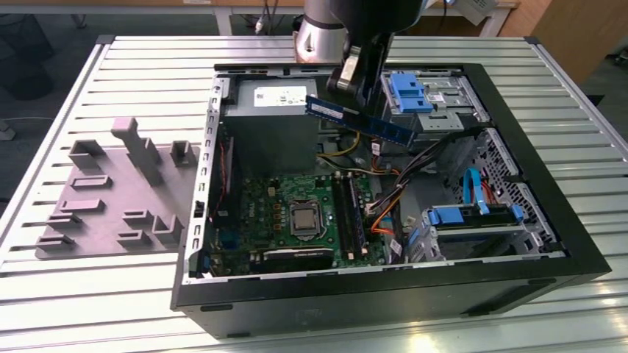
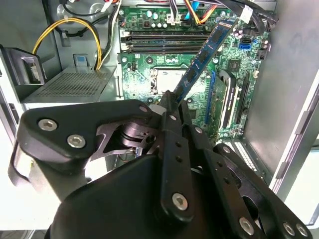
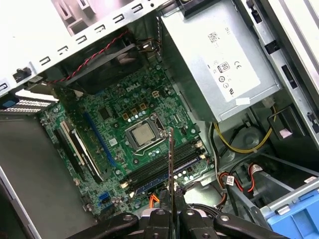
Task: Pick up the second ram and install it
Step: 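Insert the second ram into the second slot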
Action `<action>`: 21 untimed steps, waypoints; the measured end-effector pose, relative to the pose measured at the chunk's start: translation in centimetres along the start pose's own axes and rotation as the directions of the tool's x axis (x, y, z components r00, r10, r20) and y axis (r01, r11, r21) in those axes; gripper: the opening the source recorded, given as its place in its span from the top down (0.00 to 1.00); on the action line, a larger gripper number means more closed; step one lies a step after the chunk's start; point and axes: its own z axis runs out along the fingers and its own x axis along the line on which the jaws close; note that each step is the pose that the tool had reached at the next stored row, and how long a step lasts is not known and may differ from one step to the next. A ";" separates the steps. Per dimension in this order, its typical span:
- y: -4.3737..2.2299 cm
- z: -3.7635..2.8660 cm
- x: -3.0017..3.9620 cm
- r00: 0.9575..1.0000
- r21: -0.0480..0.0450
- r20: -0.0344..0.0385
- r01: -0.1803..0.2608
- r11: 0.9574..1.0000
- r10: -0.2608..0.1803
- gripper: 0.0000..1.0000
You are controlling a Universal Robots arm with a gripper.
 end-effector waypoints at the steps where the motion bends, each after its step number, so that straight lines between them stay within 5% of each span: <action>1: 0.00 0.00 0.00 1.000 0.000 0.000 -0.001 1.000 0.001 0.86; 10: 0.00 0.00 0.00 1.000 0.000 0.000 -0.014 1.000 0.014 0.86; 13: 0.00 0.02 0.00 0.999 0.000 -0.002 -0.054 0.999 0.054 0.86; 17: 0.00 0.03 0.00 0.992 0.000 -0.003 -0.122 0.992 0.122 0.86; 21: 0.00 0.07 0.00 0.981 0.000 -0.005 -0.192 0.981 0.192 0.86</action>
